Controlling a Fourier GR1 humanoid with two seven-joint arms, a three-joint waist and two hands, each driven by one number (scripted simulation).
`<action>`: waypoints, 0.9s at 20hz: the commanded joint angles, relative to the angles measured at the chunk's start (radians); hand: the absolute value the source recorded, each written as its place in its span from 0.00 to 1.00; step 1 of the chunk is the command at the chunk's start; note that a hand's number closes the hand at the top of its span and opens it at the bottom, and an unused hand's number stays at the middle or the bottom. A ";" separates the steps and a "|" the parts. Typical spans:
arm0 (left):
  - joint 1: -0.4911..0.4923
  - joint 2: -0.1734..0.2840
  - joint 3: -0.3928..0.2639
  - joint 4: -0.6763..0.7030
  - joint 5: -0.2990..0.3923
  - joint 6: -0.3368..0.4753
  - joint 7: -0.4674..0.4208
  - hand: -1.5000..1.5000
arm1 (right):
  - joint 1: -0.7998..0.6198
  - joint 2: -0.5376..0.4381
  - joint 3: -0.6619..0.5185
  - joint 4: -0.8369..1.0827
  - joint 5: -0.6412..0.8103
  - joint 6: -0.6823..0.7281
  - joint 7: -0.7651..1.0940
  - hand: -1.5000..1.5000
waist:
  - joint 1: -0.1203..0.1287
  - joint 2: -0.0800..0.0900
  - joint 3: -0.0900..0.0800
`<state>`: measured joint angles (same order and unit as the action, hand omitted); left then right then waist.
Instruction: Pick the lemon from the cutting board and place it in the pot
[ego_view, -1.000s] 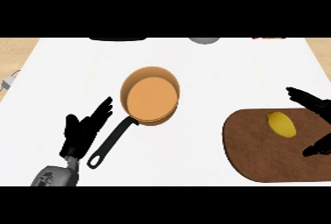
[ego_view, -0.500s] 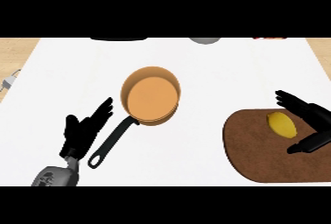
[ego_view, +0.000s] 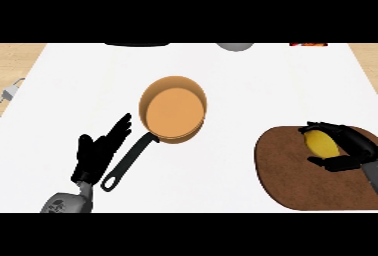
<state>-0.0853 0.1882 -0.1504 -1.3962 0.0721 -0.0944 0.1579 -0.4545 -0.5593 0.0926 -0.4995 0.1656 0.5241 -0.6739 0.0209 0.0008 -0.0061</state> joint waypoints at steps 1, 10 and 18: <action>-0.014 -0.012 0.004 0.016 -0.002 0.000 0.006 0.50 | 0.046 0.038 0.047 0.062 0.051 0.057 -0.194 1.00 | -0.002 0.008 0.009; -0.021 0.018 0.046 0.043 0.014 -0.027 -0.029 0.50 | 0.029 0.034 0.011 0.072 -0.032 0.101 -0.273 1.00 | -0.001 0.008 0.010; 0.050 -0.017 0.009 0.008 -0.030 0.024 -0.018 0.50 | 0.141 0.302 -0.118 -0.110 -0.186 -0.382 -0.037 1.00 | -0.047 -0.014 0.003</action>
<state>-0.0596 0.1904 -0.1226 -1.3741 0.0660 -0.0991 0.1310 -0.3761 -0.3942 -0.0127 -0.5381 0.0109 0.2761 -0.7497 -0.0140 -0.0188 -0.0218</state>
